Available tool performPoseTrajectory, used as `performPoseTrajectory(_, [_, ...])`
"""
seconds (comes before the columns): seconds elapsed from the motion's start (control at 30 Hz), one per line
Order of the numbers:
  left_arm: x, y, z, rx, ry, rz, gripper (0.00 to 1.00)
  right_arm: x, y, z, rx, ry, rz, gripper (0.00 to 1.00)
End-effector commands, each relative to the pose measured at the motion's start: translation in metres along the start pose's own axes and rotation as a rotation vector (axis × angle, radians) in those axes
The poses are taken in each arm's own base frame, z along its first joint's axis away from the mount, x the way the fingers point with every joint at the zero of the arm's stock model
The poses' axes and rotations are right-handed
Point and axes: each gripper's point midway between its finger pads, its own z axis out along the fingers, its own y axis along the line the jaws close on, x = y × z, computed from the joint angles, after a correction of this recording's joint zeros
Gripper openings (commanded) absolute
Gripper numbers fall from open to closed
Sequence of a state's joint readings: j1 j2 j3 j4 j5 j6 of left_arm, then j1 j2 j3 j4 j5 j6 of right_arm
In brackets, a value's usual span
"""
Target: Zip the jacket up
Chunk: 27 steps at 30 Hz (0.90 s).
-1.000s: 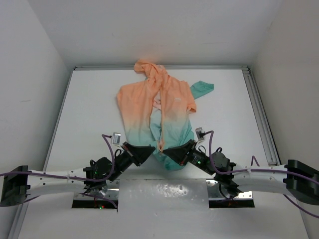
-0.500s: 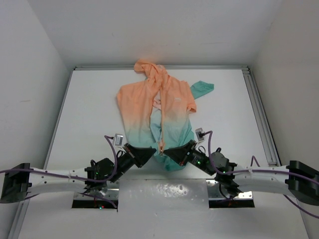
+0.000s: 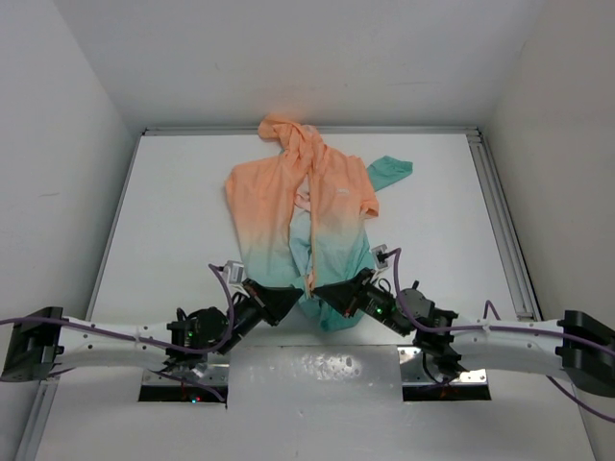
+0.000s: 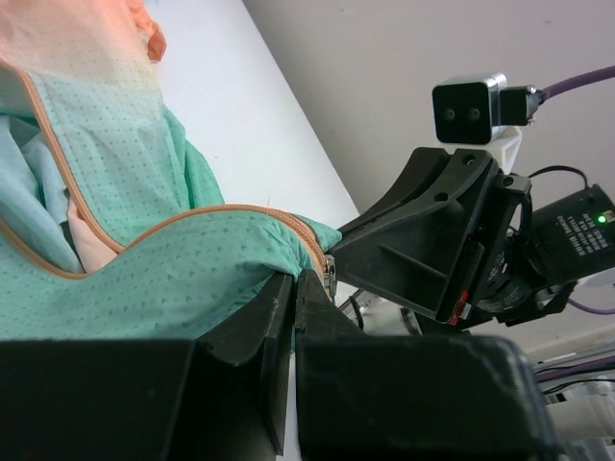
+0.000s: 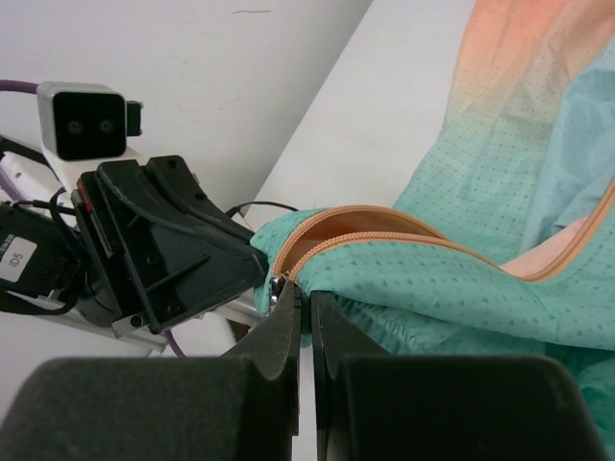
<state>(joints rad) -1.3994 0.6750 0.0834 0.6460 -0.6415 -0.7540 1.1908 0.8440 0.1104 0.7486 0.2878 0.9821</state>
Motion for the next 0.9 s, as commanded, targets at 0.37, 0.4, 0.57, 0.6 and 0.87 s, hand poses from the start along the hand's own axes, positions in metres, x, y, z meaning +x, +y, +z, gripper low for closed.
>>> performPoseTrajectory(0.37, [0.004, -0.016, 0.004, -0.044, 0.024, 0.097, 0.0, -0.017, 0.017, 0.003, 0.02, -0.016, -0.026, 0.0])
performPoseTrajectory(0.4, [0.004, -0.017, 0.005, -0.044, 0.026, 0.103, 0.0, -0.019, 0.019, 0.004, 0.018, -0.016, -0.024, 0.0])
performPoseTrajectory(0.57, [0.005, -0.017, 0.004, -0.057, 0.038, 0.132, 0.0, -0.013, 0.014, 0.004, 0.049, 0.018, -0.03, 0.0])
performPoseTrajectory(0.6, [0.006, -0.018, 0.003, -0.058, 0.04, 0.136, 0.0, -0.014, 0.014, 0.003, 0.05, 0.015, -0.028, 0.0])
performPoseTrajectory(0.87, [0.011, -0.016, 0.003, -0.069, 0.074, 0.172, 0.0, -0.013, 0.012, 0.0, 0.073, 0.038, -0.036, 0.0])
